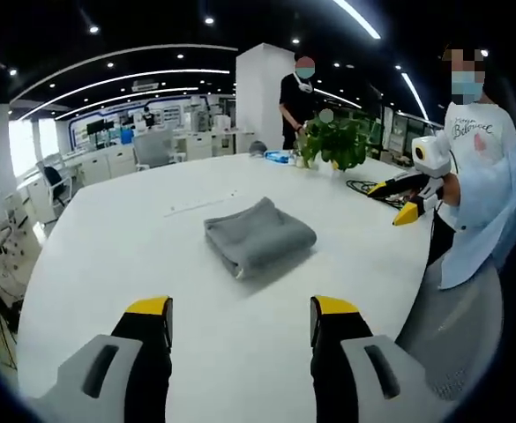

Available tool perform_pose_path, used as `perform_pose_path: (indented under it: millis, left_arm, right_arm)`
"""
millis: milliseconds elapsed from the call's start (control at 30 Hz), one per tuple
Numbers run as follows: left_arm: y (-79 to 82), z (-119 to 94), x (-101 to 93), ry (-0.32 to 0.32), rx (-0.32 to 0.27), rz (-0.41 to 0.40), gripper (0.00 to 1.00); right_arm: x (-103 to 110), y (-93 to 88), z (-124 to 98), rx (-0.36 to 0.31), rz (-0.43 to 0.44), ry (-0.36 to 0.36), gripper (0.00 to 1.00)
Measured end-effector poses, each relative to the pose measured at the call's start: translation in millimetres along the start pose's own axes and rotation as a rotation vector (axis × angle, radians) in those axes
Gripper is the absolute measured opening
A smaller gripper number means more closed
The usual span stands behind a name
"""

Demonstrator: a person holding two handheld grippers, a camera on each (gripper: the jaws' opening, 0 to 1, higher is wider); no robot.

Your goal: Fold the towel on the table until its edges align and the towel forms a compact rectangular stack.

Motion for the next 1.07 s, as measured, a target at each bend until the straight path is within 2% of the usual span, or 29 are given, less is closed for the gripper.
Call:
perform_pose_path:
  millis: [267, 1067]
  left_arm:
    - [0.6, -1.7, -9.6, 0.003, -0.005, 0.004, 0.67]
    - [-0.5, -0.3, -10.6, -0.004, 0.003, 0.003, 0.66]
  right_arm:
    - [2.8, -9.1, -3.6, 0.011, 0.003, 0.010, 0.71]
    - [0.8, -7.8, -4.3, 0.005, 0.012, 0.015, 0.70]
Point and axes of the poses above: the point that each gripper's makers call its tool centre point, and the gripper's own axes: z roughly forward along the fingers, x roughly to its left, y roughly out of its top, the point moved 9 cm from there along -z, roughly backward along the fingers, and after that the axes turned 9 degrees about -y, right-handed, at the moved point
